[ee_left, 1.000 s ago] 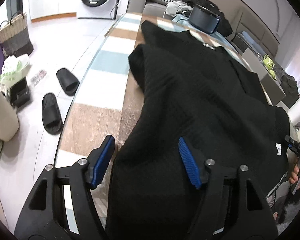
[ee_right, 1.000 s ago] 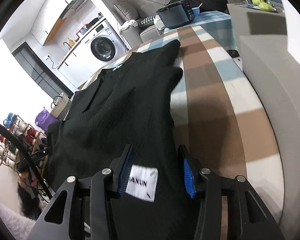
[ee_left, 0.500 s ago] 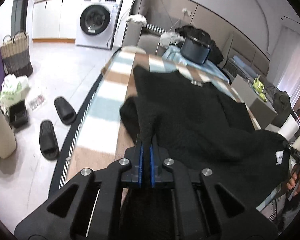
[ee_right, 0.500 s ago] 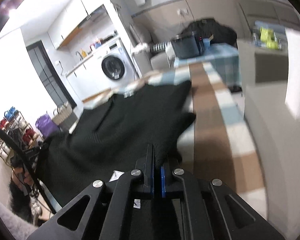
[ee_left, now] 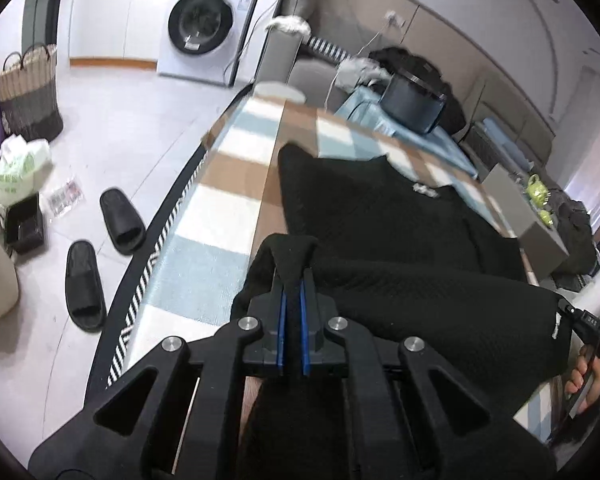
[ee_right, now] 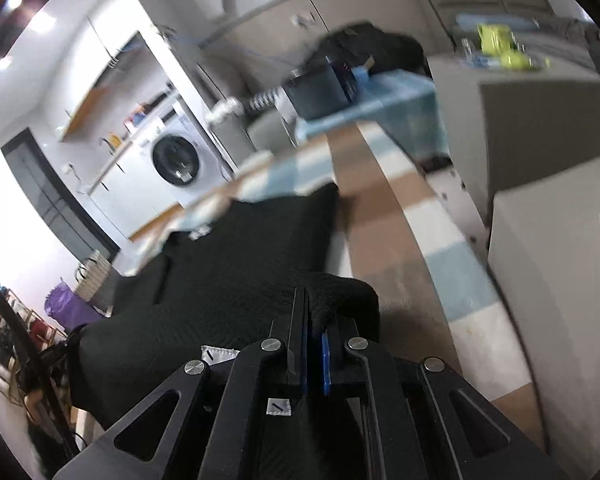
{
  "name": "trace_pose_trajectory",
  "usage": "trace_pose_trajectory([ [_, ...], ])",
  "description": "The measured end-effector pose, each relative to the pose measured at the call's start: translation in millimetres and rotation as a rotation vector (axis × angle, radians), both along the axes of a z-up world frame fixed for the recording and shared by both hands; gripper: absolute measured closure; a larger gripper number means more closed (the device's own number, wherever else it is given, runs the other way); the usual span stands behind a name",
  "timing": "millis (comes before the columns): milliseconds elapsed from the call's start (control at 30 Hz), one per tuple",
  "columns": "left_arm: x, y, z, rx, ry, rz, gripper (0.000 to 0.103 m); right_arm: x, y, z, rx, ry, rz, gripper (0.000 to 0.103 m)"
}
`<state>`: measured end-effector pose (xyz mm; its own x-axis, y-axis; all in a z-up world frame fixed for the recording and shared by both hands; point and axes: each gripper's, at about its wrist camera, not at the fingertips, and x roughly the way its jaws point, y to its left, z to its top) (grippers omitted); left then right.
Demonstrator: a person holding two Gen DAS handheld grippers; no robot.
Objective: Fold small clothes
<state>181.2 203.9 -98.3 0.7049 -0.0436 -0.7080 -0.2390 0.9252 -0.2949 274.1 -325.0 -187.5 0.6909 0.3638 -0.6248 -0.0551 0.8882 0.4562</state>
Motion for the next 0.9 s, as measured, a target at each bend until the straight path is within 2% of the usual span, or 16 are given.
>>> trace_pose_trajectory([
  [100, 7.1, -1.0, -12.0, -0.014, 0.037, 0.005, 0.096, 10.2, -1.9, -13.4, -0.002, 0.067, -0.004, 0.086],
  [167, 2.4, -0.1, -17.1, -0.009, 0.05, 0.013, 0.077, 6.9, -10.4, -18.8, 0.049, 0.085, 0.005, 0.07],
  [200, -1.7, 0.4, -18.1, -0.006, 0.055, 0.023, 0.07, 2.8, -14.8, -20.6, 0.068, 0.088, 0.012, 0.068],
  [233, -8.2, 1.4, -19.6, -0.009, 0.057, 0.035, 0.057, -2.6, -18.5, -22.1, 0.088, 0.088, 0.022, 0.065],
  [267, -15.0, 3.1, -21.4, -0.018, 0.052, 0.037, 0.051, -9.4, -22.8, -24.5, 0.117, 0.089, 0.038, 0.065],
  [333, -27.0, 4.1, -24.1, -0.034, 0.056, 0.032, 0.049, -28.2, -29.5, -28.5, 0.162, 0.095, 0.067, 0.064],
  [433, -42.2, 2.1, -32.3, -0.055, 0.106, 0.016, 0.049, -50.9, -32.4, -33.5, 0.159, 0.102, 0.093, 0.064],
  [500, -49.6, -1.8, -35.3, -0.063, 0.107, 0.004, 0.049, -60.6, -30.7, -35.7, 0.16, 0.099, 0.106, 0.064],
  [600, -56.2, -6.9, -35.9, -0.063, 0.099, 0.001, 0.05, -67.8, -24.7, -34.2, 0.146, 0.076, 0.115, 0.069],
  [633, -58.5, -8.0, -35.7, -0.069, 0.093, 0.004, 0.059, -69.6, -23.2, -32.7, 0.139, 0.068, 0.119, 0.082],
  [667, -60.8, -9.7, -35.0, -0.082, 0.08, -0.003, 0.079, -71.1, -21.2, -30.6, 0.131, 0.058, 0.122, 0.093],
  [733, -64.7, -13.3, -32.2, -0.076, 0.062, -0.016, 0.096, -75.3, -17.8, -23.9, 0.119, 0.021, 0.131, 0.097],
  [900, -71.7, -13.6, -13.3, -0.061, -0.018, 0.009, 0.1, -84.2, -15.2, 1.2, 0.111, -0.084, 0.125, 0.099],
])
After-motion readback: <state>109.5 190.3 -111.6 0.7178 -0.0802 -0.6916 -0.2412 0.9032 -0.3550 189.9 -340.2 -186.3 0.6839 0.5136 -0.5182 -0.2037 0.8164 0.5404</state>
